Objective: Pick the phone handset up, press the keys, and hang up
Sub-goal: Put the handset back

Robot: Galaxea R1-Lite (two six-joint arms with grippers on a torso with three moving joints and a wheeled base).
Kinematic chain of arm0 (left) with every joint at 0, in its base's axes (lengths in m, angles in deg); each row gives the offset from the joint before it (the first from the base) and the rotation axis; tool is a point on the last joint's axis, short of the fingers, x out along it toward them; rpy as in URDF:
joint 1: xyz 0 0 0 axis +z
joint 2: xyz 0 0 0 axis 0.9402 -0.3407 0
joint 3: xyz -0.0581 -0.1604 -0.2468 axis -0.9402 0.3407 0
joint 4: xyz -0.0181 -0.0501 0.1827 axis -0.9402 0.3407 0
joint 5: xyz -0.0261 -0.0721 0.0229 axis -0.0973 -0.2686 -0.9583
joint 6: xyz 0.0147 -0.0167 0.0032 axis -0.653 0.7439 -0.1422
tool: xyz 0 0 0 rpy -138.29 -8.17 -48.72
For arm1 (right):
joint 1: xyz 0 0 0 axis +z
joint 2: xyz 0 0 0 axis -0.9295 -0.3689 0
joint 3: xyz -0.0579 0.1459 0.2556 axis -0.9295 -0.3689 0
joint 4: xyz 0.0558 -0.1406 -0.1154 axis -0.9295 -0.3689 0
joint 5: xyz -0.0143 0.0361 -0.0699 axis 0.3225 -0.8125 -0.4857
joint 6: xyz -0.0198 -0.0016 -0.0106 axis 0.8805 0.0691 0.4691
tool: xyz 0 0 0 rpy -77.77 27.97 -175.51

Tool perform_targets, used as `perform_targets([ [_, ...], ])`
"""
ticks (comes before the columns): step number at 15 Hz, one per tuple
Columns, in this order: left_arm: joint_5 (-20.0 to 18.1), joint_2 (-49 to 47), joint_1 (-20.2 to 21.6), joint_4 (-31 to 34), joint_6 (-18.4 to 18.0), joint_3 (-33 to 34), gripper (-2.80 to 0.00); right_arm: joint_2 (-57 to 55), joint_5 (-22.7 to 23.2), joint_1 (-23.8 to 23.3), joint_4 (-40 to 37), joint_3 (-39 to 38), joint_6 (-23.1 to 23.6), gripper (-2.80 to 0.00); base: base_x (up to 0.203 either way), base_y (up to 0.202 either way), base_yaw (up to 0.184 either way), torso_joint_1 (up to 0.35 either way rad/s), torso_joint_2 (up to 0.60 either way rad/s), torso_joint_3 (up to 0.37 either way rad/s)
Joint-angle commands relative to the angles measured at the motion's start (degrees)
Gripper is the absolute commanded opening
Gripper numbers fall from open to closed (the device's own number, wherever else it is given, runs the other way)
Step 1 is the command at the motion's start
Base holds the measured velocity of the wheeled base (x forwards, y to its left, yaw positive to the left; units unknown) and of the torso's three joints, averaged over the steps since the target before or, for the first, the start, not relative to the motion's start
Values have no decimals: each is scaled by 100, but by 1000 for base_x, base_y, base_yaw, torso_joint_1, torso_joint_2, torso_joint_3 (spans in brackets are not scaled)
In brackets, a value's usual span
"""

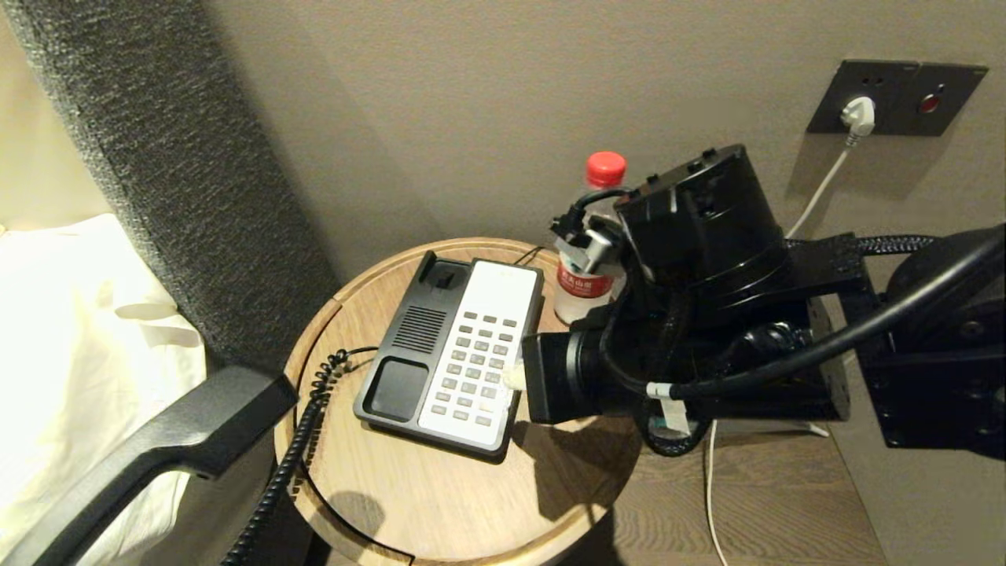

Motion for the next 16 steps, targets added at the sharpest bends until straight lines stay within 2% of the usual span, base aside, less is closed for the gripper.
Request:
perform_targets([
  [1, 29, -607, 0, 18, -659, 11, -280, 309, -18, -46, -8, -23, -17, -280, 0, 0, 0, 0, 0, 0],
  [3, 139, -1095, 0, 22, -1103, -142, -280, 529, -20, -118, -2, -152, -25, -280, 0, 0, 0, 0, 0, 0],
  [4, 168, -1325, 0, 18, -1187, -275, -280, 619, -20, -187, -5, -202, -30, -280, 0, 0, 0, 0, 0, 0],
  [8, 219, -1427, 0, -23, -1225, -412, -280, 663, -20, -232, 8, -379, -17, -280, 0, 0, 0, 0, 0, 0],
  [11, 444, -1529, 0, -32, -1310, -443, -280, 672, -28, -223, -9, -449, -26, -280, 0, 0, 0, 0, 0, 0],
  [14, 621, -1850, 3, -27, -1716, -602, -280, 816, -28, -273, -4, -758, -30, -280, 0, 0, 0, 0, 0, 0],
  [16, 642, -1980, 8, -22, -1763, -632, -280, 821, -46, -276, -1, -810, -26, -280, 0, 0, 0, 0, 0, 0],
])
